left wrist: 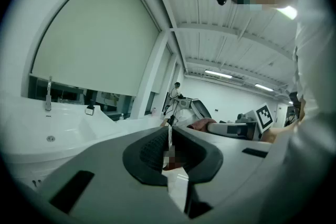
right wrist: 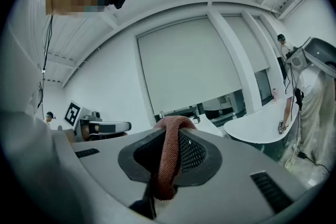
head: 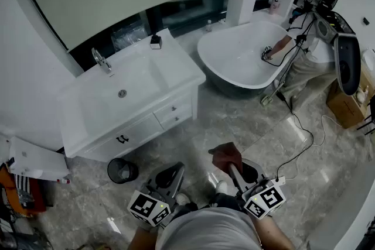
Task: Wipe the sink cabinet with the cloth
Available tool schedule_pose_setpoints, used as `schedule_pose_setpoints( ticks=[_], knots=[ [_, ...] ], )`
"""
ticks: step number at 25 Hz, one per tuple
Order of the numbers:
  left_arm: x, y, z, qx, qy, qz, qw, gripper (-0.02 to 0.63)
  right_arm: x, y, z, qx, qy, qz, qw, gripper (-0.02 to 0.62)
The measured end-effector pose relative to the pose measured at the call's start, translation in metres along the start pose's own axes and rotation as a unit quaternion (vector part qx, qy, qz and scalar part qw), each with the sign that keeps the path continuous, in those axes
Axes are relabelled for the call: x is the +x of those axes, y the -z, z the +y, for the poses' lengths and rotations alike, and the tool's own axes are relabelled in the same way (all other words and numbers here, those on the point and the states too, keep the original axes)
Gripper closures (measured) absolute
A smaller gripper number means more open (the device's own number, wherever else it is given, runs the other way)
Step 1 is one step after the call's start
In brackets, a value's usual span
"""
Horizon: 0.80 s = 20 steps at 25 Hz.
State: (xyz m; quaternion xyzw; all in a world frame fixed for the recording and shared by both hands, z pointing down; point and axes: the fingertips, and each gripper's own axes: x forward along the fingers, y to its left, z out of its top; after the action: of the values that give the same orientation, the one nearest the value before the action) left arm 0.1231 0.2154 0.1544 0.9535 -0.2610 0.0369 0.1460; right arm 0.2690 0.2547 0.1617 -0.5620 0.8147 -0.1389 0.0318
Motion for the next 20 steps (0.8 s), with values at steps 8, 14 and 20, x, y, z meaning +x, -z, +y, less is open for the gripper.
schedule_pose_setpoints(
  ticks=[8, 14, 20],
  knots=[
    [0.023, 0.003, -0.018, 0.004, -0.023, 0.003, 0.9997, 0.594, -0.008, -0.008, -0.019, -0.005, -0.023, 0.000, 1.000, 0.540],
    [0.045, 0.010, -0.038, 0.006, -0.037, 0.004, 0.9993, 0.594, -0.020, -0.008, -0.033, -0.015, -0.052, 0.002, 0.999, 0.540],
    [0.066, 0.017, -0.058, 0.008, -0.059, 0.016, 0.9981, 0.594, -0.034, -0.009, -0.060, -0.002, -0.071, 0.001, 0.997, 0.540]
  ],
)
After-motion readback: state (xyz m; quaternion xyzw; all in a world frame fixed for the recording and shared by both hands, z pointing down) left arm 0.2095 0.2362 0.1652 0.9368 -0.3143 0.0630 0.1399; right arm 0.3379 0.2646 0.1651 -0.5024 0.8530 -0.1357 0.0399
